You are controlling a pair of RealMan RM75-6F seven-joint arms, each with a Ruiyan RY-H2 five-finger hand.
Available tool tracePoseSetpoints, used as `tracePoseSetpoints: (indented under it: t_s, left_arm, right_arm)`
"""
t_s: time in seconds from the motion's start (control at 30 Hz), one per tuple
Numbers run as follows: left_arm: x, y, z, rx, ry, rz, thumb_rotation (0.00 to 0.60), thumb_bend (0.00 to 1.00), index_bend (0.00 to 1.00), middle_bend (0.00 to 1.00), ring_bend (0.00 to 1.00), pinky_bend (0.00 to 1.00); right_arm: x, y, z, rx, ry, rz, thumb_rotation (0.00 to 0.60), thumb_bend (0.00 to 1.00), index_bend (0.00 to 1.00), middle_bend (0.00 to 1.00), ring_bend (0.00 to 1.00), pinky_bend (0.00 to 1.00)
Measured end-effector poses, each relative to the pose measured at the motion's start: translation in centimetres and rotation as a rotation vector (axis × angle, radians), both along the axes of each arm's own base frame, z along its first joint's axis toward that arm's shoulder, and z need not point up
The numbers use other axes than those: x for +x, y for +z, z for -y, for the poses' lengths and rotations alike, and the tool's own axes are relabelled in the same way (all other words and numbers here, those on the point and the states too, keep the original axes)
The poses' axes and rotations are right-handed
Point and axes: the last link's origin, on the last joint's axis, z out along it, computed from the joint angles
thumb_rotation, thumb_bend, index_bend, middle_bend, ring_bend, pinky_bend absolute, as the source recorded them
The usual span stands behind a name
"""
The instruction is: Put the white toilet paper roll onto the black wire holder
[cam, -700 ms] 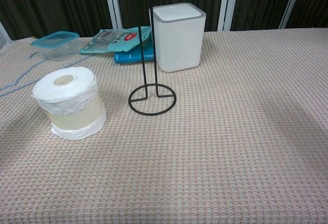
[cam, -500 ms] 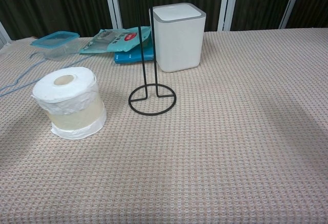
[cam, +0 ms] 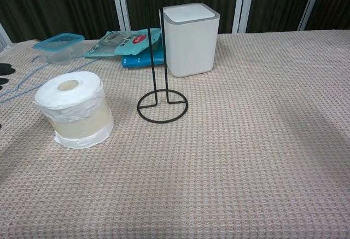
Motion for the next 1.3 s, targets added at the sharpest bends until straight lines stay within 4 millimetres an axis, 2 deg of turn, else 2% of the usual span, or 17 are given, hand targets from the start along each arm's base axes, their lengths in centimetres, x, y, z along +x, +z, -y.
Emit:
tracePoseSetpoints:
  t_s: [0.2,0.4,0.83,0.93,1.03,1.17,1.2,1.3]
  left_arm:
    - [0.8,-2.8,-1.9,-0.022,0.012,0.021,0.600,0.31,0.00,0.00,0.00,0.00]
    - [1.8,-4.5,-3.1,-0.024,0.015,0.041,0.600,0.31,0.00,0.00,0.00,0.00]
    - [3.5,-6.7,-5.0,-0.038,0.046,0.130,0.600,0.30,0.00,0.00,0.00,0.02]
    - [3.7,-7.1,-5.4,-0.024,0.064,0.167,0.600,0.31,0.00,0.00,0.00,0.14]
    - [3.8,-7.6,-5.8,-0.024,0.080,0.186,0.600,0.31,0.00,0.00,0.06,0.29]
    - [3.7,-7.9,-5.9,-0.039,0.088,0.189,0.600,0.35,0.00,0.01,0.25,0.55]
    - [3.6,-8.0,-6.0,-0.050,0.093,0.193,0.600,0.35,0.01,0.02,0.27,0.57]
    - [3.5,-8.3,-6.1,-0.069,0.102,0.197,0.600,0.38,0.15,0.16,0.41,0.68]
  right_arm:
    - [-0.1,0.1,0.1,-0.007,-0.007,-0.001,0.600,0.14,0.00,0.00,0.00,0.00]
    - [-0.1,0.3,0.1,-0.014,-0.010,-0.001,0.600,0.14,0.00,0.00,0.00,0.00]
    - [-0.2,0.4,0.2,-0.022,-0.020,-0.006,0.600,0.14,0.00,0.00,0.00,0.00]
    - [-0.2,0.4,0.2,-0.023,-0.021,-0.006,0.600,0.14,0.00,0.00,0.00,0.00]
    - [-0.2,0.5,0.2,-0.024,-0.021,-0.006,0.600,0.14,0.00,0.00,0.00,0.00]
    - [-0.2,0.5,0.2,-0.026,-0.019,-0.004,0.600,0.14,0.00,0.00,0.00,0.00]
    - [-0.2,0.5,0.2,-0.026,-0.019,-0.004,0.600,0.14,0.00,0.00,0.00,0.00]
    - [-0.2,0.5,0.2,-0.026,-0.019,-0.003,0.600,0.14,0.00,0.00,0.00,0.00]
